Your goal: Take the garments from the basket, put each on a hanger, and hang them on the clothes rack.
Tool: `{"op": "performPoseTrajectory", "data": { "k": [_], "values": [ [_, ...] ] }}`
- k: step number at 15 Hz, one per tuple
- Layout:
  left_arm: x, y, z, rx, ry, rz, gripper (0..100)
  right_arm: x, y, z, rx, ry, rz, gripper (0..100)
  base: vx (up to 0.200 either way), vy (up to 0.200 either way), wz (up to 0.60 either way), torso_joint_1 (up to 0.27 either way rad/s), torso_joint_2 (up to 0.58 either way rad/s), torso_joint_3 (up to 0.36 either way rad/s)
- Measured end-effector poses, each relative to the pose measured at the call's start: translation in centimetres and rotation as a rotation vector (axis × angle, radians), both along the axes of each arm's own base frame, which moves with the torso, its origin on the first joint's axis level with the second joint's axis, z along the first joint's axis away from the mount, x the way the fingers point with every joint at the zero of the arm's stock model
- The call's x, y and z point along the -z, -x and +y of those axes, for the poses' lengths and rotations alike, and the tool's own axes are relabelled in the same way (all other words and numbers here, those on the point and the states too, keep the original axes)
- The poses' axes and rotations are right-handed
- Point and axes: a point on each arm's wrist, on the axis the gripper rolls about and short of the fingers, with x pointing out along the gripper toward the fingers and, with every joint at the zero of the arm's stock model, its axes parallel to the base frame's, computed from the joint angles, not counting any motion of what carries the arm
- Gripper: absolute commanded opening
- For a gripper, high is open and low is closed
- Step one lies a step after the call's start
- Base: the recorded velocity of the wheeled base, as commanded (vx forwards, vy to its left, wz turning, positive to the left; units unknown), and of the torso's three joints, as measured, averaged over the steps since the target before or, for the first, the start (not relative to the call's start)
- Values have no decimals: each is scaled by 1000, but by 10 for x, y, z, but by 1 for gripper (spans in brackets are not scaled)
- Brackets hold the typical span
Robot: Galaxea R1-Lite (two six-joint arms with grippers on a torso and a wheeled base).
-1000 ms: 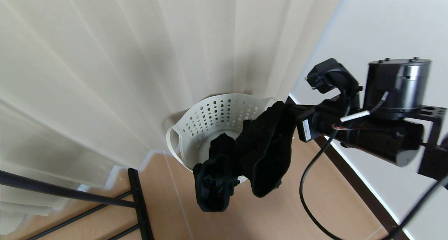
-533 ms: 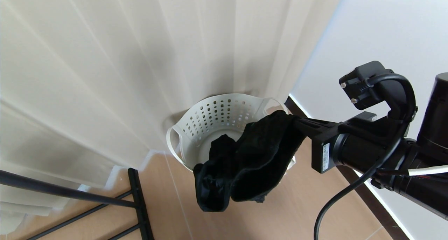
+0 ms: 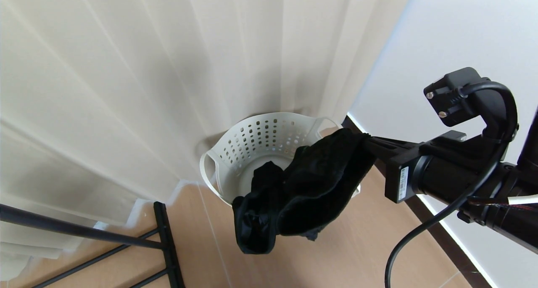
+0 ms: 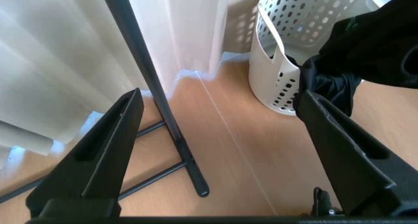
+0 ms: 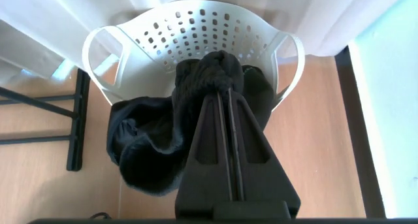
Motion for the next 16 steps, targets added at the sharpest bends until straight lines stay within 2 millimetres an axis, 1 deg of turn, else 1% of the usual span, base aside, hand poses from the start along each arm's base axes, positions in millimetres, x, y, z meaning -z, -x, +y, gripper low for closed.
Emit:
{"op": "performPoseTrajectory", "data": {
  "k": [3, 8, 12, 14, 16],
  "values": [
    [0, 0, 0, 0, 0, 0, 100, 0, -2, -4, 17, 0, -1, 0, 0, 0, 0, 4, -2, 107],
    [0, 0, 0, 0, 3, 0, 100, -1, -3, -8, 30, 2, -7, 0, 0, 0, 0, 1, 0, 190],
    [0, 0, 0, 0, 3, 0, 100, 3, -9, -16, 67, 10, 6, 0, 0, 0, 0, 1, 0, 204],
    [0, 0, 0, 0, 3, 0, 100, 5, -10, -18, 76, 17, 12, 0, 0, 0, 0, 5, -171, 32],
    [0, 0, 0, 1, 4, -1, 100, 7, -10, -19, 78, 19, 16, 0, 0, 0, 0, 32, -359, -119]
  ]
}}
